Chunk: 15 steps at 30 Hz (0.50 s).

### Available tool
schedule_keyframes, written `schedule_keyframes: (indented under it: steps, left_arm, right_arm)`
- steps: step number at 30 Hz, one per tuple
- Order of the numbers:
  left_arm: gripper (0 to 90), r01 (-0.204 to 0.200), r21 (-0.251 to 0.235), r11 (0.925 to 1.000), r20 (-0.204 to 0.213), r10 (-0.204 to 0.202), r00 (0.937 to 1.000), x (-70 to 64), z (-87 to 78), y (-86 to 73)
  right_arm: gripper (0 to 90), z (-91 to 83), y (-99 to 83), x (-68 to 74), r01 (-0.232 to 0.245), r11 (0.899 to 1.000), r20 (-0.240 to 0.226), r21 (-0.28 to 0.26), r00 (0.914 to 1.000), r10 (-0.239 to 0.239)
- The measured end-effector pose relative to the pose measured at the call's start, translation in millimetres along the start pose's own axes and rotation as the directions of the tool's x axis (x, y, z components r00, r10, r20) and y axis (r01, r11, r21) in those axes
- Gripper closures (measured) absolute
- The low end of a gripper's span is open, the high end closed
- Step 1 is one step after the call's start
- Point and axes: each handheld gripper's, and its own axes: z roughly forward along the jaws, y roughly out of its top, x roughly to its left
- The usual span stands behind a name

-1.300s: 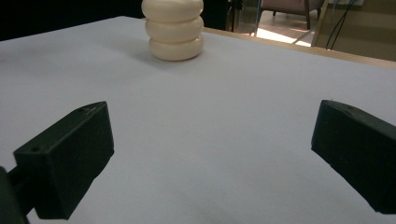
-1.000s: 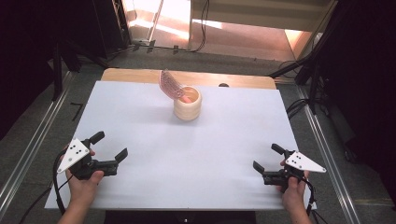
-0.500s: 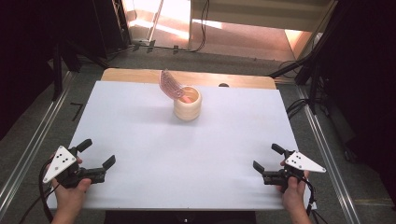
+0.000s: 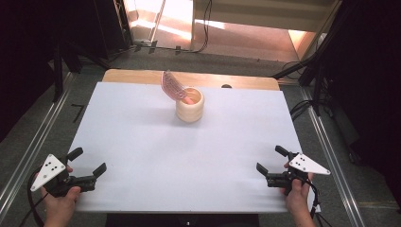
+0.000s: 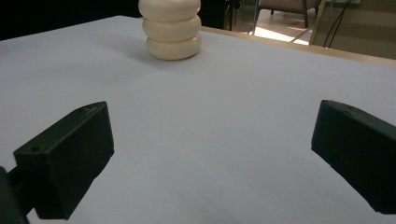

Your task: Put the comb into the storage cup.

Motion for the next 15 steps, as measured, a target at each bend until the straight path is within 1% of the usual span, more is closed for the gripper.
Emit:
schedule_keyframes:
  steps: [3, 5, 6, 7, 8, 10, 11, 13, 15]
  left_arm:
    - [0.0, 0.001, -0.003, 1.0, -0.003, -0.001, 1.0, 1.2, -0.8, -0.4]
    - [0.0, 0.02, -0.012, 0.9997, 0.003, -0.02, 0.9998, 2.7, -1.3, -2.5]
    - [0.0, 0.033, -0.017, 0.9993, 0.009, -0.033, 0.9994, 3.6, -1.6, -3.4]
    - [0.0, 0.038, -0.022, 0.999, 0.011, -0.038, 0.9992, 4.7, -1.7, -3.9]
    - [0.0, 0.047, -0.029, 0.9985, 0.012, -0.047, 0.9988, 5.0, -1.9, -4.2]
    - [0.0, 0.044, -0.033, 0.9985, 0.014, -0.043, 0.999, 4.7, -1.6, -4.6]
    - [0.0, 0.041, -0.031, 0.9987, 0.016, -0.041, 0.999, 4.3, -1.1, -5.3]
    - [0.0, 0.048, -0.032, 0.9983, 0.025, -0.047, 0.9986, 4.1, -1.8, -6.3]
    - [0.0, 0.066, -0.04, 0.997, 0.04, -0.065, 0.9971, 4.6, -3.0, -6.9]
  right_arm:
    - [0.0, 0.0, -0.5, -1.0, -0.006, 1.0, -0.003, -0.002, 1.0, 0.006]
    - [0.0, 0.1, -1.1, -2.3, -0.015, 1.0, -0.003, -0.007, 0.9999, 0.015]
    - [0.0, -0.3, -1.4, -3.1, -0.024, 1.0, 0.004, -0.005, 0.9997, 0.024]
    - [0.0, -0.4, -1.8, -3.9, -0.034, 0.999, 0.006, -0.009, 0.9994, 0.034]
    - [0.0, -1.0, -2.2, -4.4, -0.05, 0.999, 0.014, -0.01, 0.9986, 0.051]
    - [0.0, -2.6, -2.9, -6.0, -0.066, 0.997, 0.027, -0.025, 0.9974, 0.067]
    - [0.0, -3.3, -3.1, -6.6, -0.068, 0.997, 0.034, -0.027, 0.997, 0.069]
    - [0.0, -3.3, -3.8, -6.3, -0.064, 0.998, 0.058, -0.023, 0.9962, 0.066]
    - [0.0, -1.5, -3.7, -4.6, -0.06, 0.998, 0.085, -0.01, 0.9945, 0.061]
